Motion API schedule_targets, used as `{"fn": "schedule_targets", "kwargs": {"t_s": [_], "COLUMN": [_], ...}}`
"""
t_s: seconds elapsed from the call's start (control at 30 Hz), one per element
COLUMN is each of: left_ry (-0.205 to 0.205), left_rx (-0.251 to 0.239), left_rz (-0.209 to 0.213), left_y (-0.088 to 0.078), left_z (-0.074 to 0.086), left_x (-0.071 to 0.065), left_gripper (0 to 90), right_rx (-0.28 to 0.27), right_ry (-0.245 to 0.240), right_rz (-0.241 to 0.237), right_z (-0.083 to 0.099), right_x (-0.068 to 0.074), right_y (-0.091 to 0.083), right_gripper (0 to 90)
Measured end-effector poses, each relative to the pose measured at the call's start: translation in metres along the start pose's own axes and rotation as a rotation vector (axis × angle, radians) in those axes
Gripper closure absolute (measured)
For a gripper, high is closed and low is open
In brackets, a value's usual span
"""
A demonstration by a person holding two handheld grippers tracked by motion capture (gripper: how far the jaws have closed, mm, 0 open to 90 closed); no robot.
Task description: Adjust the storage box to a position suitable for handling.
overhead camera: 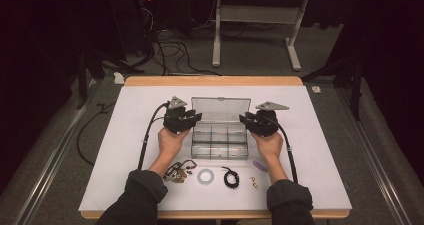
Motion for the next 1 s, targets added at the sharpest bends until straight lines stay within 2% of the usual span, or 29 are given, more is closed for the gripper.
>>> {"fn": "schedule_targets", "kwargs": {"t_s": [0.37, 0.43, 0.67, 1.0], "left_ry": [-0.014, -0.013, -0.024, -0.029], "left_rx": [0.014, 0.018, 0.019, 0.022], "left_rz": [-0.012, -0.017, -0.026, -0.028], "left_y": [0.005, 0.006, 0.009, 0.011], "left_z": [0.004, 0.004, 0.006, 0.007], "left_x": [0.005, 0.006, 0.008, 0.01], "left_gripper": [67.7, 68.4, 69.4, 69.4], "right_rx": [0.024, 0.03, 0.043, 0.049], "right_ry": [-0.014, -0.028, -0.03, -0.034], "right_rz": [0.027, 0.046, 0.067, 0.077], "right_z": [0.004, 0.005, 0.004, 0.004], "right_x": [0.0, 0.001, 0.001, 0.001], "right_y": [0.007, 0.009, 0.013, 0.015], "right_gripper": [68.5, 68.6, 68.3, 67.6]}}
Point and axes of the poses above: each handheld gripper's, and its own axes: y roughly forward along the jaws, z roughly out of its underside, x roughly to its left, the point moved 8 cm from there along y, roughly forward along the jaws, and after that the axes turned 12 degrees about z, right-handed, at the moved point
